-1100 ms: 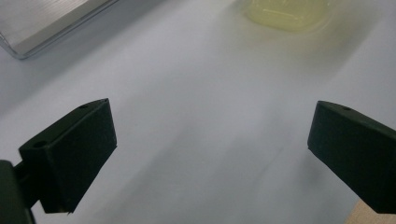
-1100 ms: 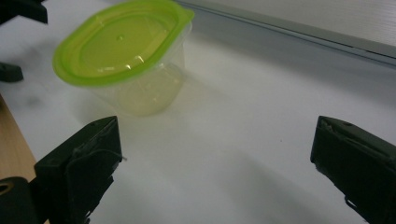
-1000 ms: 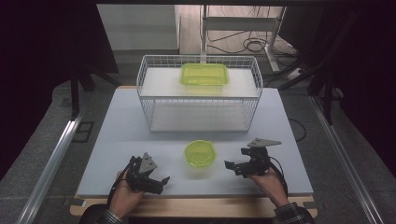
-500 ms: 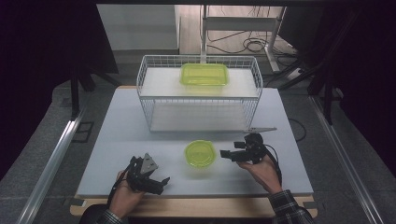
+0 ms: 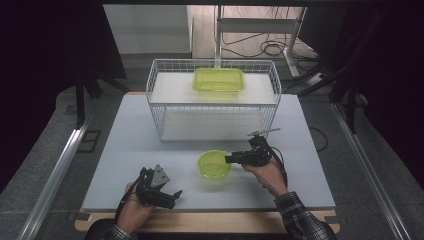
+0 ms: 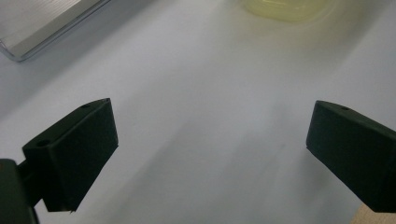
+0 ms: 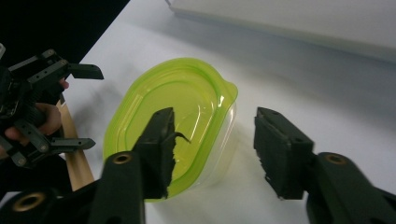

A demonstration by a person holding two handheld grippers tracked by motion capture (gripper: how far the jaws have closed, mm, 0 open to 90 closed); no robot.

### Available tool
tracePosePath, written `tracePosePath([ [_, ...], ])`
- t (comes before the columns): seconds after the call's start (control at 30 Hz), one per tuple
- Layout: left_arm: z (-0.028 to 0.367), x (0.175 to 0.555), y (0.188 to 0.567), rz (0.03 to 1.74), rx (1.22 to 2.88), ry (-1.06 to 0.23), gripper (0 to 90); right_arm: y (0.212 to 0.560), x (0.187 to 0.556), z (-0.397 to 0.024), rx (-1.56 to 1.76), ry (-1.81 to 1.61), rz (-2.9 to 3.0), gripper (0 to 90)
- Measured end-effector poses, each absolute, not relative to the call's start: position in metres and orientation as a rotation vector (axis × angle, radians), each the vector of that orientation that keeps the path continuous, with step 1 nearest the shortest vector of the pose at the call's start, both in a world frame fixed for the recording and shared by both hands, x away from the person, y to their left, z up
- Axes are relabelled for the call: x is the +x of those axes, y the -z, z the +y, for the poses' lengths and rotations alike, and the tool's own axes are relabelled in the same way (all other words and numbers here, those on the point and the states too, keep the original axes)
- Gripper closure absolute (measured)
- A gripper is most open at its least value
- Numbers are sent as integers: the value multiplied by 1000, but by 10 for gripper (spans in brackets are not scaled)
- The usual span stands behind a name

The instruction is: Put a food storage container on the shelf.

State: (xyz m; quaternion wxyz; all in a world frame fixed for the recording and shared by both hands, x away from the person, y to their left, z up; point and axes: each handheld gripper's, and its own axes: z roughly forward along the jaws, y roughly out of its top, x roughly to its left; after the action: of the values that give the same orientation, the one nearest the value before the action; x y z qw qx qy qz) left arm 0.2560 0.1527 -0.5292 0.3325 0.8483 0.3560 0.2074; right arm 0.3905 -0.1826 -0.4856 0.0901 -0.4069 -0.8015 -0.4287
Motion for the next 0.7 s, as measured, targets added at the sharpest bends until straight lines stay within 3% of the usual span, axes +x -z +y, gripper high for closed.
tracePosePath([
  [0.53, 149, 254, 529, 886, 2253, -573, 22, 500, 404, -180, -1265, 1181, -2159, 795],
  [0.7, 149, 253, 529, 883, 2251, -582, 22, 497, 402, -179, -1287, 1187, -2124, 812],
])
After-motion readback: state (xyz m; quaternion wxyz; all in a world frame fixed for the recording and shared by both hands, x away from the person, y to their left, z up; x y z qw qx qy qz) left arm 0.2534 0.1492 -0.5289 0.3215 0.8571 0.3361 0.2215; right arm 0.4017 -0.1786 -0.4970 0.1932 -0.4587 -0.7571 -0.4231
